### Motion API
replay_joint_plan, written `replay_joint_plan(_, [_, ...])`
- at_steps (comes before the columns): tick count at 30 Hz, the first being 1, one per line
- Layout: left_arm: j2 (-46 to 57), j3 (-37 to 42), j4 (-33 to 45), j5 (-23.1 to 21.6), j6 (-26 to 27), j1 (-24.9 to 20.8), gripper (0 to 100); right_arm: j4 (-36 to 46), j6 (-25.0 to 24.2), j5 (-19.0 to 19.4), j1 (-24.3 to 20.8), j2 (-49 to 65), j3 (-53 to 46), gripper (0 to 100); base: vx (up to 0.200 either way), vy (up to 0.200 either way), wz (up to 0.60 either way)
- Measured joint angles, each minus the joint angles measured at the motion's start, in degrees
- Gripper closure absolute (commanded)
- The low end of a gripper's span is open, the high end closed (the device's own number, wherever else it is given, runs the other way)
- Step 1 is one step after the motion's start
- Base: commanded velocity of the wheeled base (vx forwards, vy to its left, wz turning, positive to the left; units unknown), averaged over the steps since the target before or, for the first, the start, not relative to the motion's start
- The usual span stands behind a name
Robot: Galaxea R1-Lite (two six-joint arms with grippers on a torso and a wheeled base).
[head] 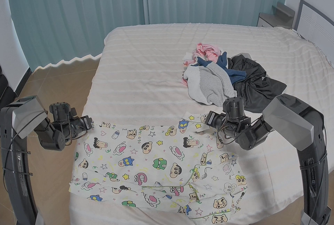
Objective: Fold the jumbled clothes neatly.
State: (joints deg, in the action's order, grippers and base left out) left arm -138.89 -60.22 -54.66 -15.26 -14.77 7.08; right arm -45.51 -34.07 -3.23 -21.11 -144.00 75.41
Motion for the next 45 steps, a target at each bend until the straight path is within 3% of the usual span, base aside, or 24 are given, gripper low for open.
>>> replay_joint_plan(11, [0.33,0.17,-0.02,0.16,-0.06,0.00,100,-0.30,0.61,-4.91,0.23,-2.40,11.58,100,0.000,0.000,0.00])
replay_joint_plan(15, [0.55,0.57,-0.07,0.16,0.00,0.00,100,-0.04,2.85,-5.47,0.17,-4.40,14.19,100,0.000,0.000,0.00])
replay_joint_plan(16, [0.60,0.69,-0.07,0.16,0.00,0.00,100,-0.09,3.32,-5.55,0.17,-4.90,14.53,0,0.000,0.000,0.00])
replay_joint_plan(28, [0.63,1.13,-0.07,0.16,0.02,0.00,100,-1.76,4.07,-6.21,0.80,-7.06,15.49,0,0.000,0.000,0.00])
replay_joint_plan(36, [0.63,1.13,-0.07,0.16,0.02,-0.06,100,-1.87,5.91,0.61,1.80,-4.05,5.57,0,0.000,0.000,0.00])
replay_joint_plan(45, [0.85,1.24,-0.07,0.16,0.02,-0.17,100,-1.89,9.45,2.45,2.02,-3.11,2.26,0,0.000,0.000,0.00])
